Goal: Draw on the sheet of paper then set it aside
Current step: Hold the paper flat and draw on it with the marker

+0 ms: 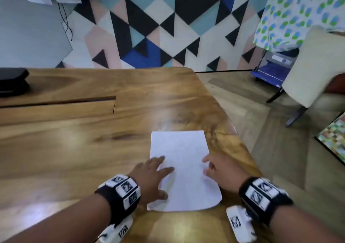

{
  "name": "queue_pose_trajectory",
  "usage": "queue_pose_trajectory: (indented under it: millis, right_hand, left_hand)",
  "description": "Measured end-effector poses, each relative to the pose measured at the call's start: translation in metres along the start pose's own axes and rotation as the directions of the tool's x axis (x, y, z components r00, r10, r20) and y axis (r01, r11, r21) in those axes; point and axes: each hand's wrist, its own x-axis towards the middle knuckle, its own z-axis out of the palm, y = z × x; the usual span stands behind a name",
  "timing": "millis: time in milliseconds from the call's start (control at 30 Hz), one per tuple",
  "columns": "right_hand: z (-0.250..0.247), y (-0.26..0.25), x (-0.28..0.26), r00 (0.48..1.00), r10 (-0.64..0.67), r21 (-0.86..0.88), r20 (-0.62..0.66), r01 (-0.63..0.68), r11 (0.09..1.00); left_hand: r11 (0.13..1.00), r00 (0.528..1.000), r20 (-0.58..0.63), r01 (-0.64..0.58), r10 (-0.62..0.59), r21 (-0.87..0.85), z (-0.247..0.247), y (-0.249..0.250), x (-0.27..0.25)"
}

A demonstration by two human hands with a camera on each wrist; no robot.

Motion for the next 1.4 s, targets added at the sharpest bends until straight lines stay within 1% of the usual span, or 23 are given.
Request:
queue_pose_trajectory:
  millis: [33,100,167,300,400,500,600,667,700,767,833,967,1033,1067,1167,1233,1300,1400]
  right_hand:
    - [0.002,-0.001,0.006,1.000,0.008,-0.058,-0.016,-0.009,0.998]
    - [0.006,-0.004,0.006,0.999,0.031,-0.178,-0.010,-0.033,0.983]
    - [0.010,-0.004,0.000,0.999,0.039,-0.220,-0.008,-0.040,0.975]
    - [0.016,0.007,-0.027,0.999,0.054,-0.231,-0.003,-0.054,0.971]
    - [0.012,0.013,-0.049,0.999,0.042,-0.222,0.016,-0.037,0.974]
    - [0.004,0.009,-0.063,1.000,0.021,-0.163,-0.007,-0.022,0.986]
    - [-0.001,0.007,-0.066,0.999,-0.002,-0.180,-0.044,-0.007,0.984]
    - [-0.003,0.007,-0.065,0.999,-0.016,-0.216,-0.047,0.005,0.976]
    - [-0.003,0.006,-0.063,0.999,-0.025,-0.236,-0.048,0.013,0.972]
    - [-0.001,0.006,-0.058,0.997,-0.042,-0.266,-0.058,0.025,0.964]
    - [0.006,0.007,-0.051,0.996,-0.063,-0.276,-0.055,0.045,0.960]
    - [0.022,0.012,-0.048,0.997,-0.078,-0.348,-0.005,0.072,0.935]
    - [0.027,0.013,-0.055,0.995,-0.105,-0.349,0.004,0.099,0.932]
    - [0.030,0.012,-0.060,0.991,-0.129,-0.331,0.027,0.130,0.935]
    - [0.036,0.004,-0.079,0.960,-0.217,-0.279,0.177,0.260,0.924]
    - [0.035,0.004,-0.078,0.944,-0.251,-0.285,0.214,0.306,0.908]
    - [0.029,0.010,-0.062,0.958,-0.243,-0.310,0.152,0.279,0.909]
    - [0.016,0.020,-0.038,0.990,-0.141,-0.352,0.005,0.134,0.926]
  left_hand:
    - [1.000,1.000,-0.006,-0.004,0.004,0.029,0.005,0.002,0.001]
    - [0.998,1.000,-0.008,0.022,-0.021,0.067,0.014,0.007,0.000]
    - [0.997,0.999,-0.028,0.032,-0.030,0.067,0.019,0.012,-0.002]
    - [0.995,0.999,-0.041,0.006,-0.002,0.103,0.028,0.028,-0.013]
    - [0.992,0.997,-0.043,-0.055,0.061,0.115,0.035,0.046,-0.017]
    - [0.989,0.994,-0.054,-0.088,0.095,0.115,0.027,0.058,-0.009]
    - [0.984,0.990,-0.067,-0.111,0.121,0.136,0.012,0.068,0.007]
    - [0.970,0.990,-0.036,-0.129,0.139,0.204,0.006,0.071,0.020]
    - [0.963,0.990,0.001,-0.139,0.143,0.229,0.006,0.072,0.026]
    - [0.957,0.987,0.072,-0.154,0.141,0.247,0.010,0.071,0.034]
    - [0.955,0.984,0.099,-0.169,0.148,0.245,0.015,0.071,0.037]
    - [0.961,0.982,0.071,-0.185,0.174,0.208,0.023,0.073,0.038]
    - [0.965,0.983,0.076,-0.181,0.169,0.191,0.025,0.073,0.038]
    - [0.965,0.983,0.080,-0.180,0.168,0.188,0.025,0.073,0.039]
    - [0.965,0.981,0.096,-0.184,0.168,0.186,0.025,0.074,0.041]
    - [0.964,0.980,0.110,-0.186,0.167,0.192,0.023,0.075,0.041]
    - [0.960,0.979,0.125,-0.187,0.164,0.207,0.021,0.076,0.040]
    - [0.957,0.979,0.127,-0.187,0.162,0.223,0.021,0.075,0.040]
